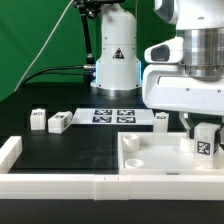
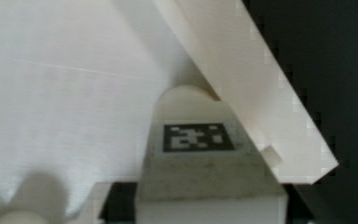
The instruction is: Assemble one leg
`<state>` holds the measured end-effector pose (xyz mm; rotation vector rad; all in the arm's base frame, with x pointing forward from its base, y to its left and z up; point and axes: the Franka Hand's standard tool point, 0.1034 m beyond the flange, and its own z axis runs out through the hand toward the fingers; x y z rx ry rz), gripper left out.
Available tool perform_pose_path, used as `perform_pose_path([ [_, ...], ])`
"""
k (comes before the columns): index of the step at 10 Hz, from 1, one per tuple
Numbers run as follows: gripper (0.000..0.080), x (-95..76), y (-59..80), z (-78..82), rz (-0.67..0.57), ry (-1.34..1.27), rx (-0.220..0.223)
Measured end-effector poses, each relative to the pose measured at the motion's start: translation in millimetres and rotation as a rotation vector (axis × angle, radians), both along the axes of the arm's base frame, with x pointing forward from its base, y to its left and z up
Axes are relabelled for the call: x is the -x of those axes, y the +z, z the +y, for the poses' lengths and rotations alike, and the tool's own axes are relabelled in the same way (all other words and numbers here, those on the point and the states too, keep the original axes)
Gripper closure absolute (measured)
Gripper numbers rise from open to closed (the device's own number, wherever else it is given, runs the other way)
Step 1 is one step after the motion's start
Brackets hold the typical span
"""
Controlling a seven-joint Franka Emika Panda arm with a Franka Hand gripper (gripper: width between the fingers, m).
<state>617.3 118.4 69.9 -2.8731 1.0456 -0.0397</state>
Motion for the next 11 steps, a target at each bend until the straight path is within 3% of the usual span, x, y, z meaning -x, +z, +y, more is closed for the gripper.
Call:
perform_pose_path([
  [3, 0.0509, 0.6, 0.0, 1.7, 0.023, -0.352, -0.010],
  [6, 0.0507, 0.4, -0.5, 1.9, 0.020, -0.320, -0.013],
  [7, 0.0317, 1.0, -1.4, 2.5, 0.018, -0.291, -0.013],
  [8, 0.0188, 0.5, -0.7, 2.6, 0.009, -0.151, -0.004],
  [11, 0.0152, -1.5, 0.5, 1.2, -0.022, 0.265, 0.018],
])
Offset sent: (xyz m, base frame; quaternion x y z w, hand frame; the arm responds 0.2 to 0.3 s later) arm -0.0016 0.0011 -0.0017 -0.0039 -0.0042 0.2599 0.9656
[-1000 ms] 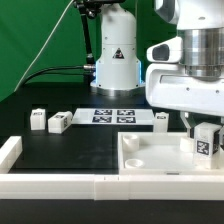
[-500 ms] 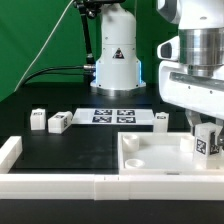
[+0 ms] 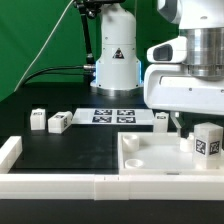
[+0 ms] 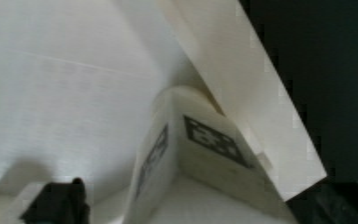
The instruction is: Assemble one leg
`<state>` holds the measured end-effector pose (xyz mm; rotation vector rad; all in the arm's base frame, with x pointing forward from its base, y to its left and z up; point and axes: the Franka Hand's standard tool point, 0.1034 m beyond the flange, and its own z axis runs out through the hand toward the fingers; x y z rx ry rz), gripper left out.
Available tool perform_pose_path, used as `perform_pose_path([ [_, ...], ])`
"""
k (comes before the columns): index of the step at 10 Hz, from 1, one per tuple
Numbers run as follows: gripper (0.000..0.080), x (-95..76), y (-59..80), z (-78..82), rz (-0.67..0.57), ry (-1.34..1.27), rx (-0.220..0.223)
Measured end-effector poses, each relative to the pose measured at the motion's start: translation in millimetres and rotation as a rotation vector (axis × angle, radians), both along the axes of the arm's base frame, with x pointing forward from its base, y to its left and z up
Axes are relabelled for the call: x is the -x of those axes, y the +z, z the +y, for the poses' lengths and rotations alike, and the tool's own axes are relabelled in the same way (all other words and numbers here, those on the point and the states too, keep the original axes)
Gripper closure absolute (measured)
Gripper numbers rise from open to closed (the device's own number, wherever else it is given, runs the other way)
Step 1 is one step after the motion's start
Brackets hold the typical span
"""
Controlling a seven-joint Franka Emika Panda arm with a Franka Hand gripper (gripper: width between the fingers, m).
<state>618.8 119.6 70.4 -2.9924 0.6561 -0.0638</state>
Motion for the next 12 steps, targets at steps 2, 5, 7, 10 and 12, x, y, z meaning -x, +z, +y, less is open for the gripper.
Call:
perform_pose_path([
  [2, 0.0151, -1.0, 0.8, 0.0, -0.021, 0.298, 0.025],
  [5, 0.0151, -2.2, 3.3, 2.2, -0.042, 0.627, 0.065],
  [7, 0.0181, -1.8, 2.5, 1.3, -0.044, 0.701, 0.069],
  [10, 0.0466, -1.7, 2.3, 1.4, -0.044, 0.699, 0.069],
  [12, 0.0509, -1.6, 2.2, 1.5, -0.043, 0.669, 0.065],
])
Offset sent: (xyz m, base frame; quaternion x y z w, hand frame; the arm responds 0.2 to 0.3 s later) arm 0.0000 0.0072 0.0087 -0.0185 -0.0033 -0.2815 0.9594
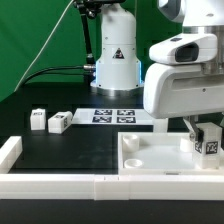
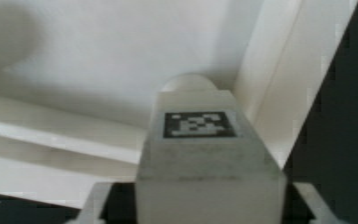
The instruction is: Assemble one leg
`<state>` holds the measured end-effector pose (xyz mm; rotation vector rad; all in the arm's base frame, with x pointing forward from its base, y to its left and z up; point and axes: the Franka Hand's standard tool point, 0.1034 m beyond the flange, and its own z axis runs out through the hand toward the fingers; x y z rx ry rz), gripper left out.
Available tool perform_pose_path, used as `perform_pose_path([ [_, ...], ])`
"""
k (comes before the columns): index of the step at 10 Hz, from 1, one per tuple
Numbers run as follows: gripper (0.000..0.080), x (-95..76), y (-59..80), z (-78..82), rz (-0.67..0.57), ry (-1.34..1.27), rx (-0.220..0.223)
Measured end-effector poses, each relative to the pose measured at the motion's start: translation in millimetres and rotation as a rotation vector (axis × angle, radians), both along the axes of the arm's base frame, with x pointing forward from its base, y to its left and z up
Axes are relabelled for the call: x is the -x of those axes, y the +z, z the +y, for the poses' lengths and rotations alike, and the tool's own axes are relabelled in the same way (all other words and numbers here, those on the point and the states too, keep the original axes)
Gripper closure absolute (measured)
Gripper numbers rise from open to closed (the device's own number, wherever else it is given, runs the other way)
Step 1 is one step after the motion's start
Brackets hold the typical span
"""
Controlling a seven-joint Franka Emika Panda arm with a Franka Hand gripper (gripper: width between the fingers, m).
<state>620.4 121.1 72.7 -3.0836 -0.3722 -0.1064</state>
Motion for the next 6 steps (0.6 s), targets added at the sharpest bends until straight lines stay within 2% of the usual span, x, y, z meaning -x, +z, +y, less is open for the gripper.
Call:
perform_pose_path([
  [2, 0.0509, 0.0, 0.0, -0.3, 0.005, -0.094, -0.011],
  [4, 0.0509, -1.3, 0.4, -4.7, 0.020, -0.404, -0.041],
  [6, 0.0508, -1.6, -0.6, -13.5, 0.027, -0.634, -0.042],
])
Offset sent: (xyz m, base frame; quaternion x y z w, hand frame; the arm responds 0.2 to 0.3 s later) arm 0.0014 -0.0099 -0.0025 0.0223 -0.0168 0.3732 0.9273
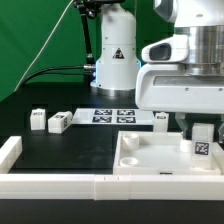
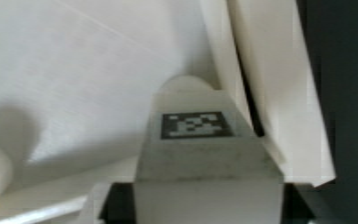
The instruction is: Assemble one leg
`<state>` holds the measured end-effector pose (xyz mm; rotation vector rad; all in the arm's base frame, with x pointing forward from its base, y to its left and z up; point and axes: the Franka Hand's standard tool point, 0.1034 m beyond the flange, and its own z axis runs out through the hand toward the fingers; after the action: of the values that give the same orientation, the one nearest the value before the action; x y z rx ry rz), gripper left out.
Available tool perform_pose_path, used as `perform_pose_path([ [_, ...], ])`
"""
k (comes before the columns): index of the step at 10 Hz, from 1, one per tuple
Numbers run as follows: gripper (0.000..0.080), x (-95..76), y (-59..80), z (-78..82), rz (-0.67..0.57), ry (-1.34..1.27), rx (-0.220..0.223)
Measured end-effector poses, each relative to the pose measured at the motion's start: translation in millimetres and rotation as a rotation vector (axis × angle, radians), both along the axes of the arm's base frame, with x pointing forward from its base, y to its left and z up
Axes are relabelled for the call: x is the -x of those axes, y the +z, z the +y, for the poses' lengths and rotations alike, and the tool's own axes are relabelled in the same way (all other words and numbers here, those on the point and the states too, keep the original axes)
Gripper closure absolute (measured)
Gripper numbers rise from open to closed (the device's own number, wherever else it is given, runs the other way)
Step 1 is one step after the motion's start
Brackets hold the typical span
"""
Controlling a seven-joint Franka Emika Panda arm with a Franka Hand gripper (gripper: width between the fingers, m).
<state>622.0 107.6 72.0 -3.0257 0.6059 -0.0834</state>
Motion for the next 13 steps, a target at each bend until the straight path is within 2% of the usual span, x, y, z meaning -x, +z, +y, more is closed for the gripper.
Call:
perform_pose_path([
  [4, 0.0490, 2.6, 0.9, -16.9, 0.014, -0.359, 0.042],
  [7, 0.0488, 3.9, 1.1, -29.9, 0.021, -0.479, 0.062],
  [9, 0.0249, 3.8, 1.1, -29.4, 0.020, -0.409, 0.066],
  [10, 0.0181, 3.7, 1.1, -28.8, 0.019, -0.406, 0.065],
  [13, 0.0151, 3.9, 1.3, -23.7, 0.018, -0.112, 0.080],
])
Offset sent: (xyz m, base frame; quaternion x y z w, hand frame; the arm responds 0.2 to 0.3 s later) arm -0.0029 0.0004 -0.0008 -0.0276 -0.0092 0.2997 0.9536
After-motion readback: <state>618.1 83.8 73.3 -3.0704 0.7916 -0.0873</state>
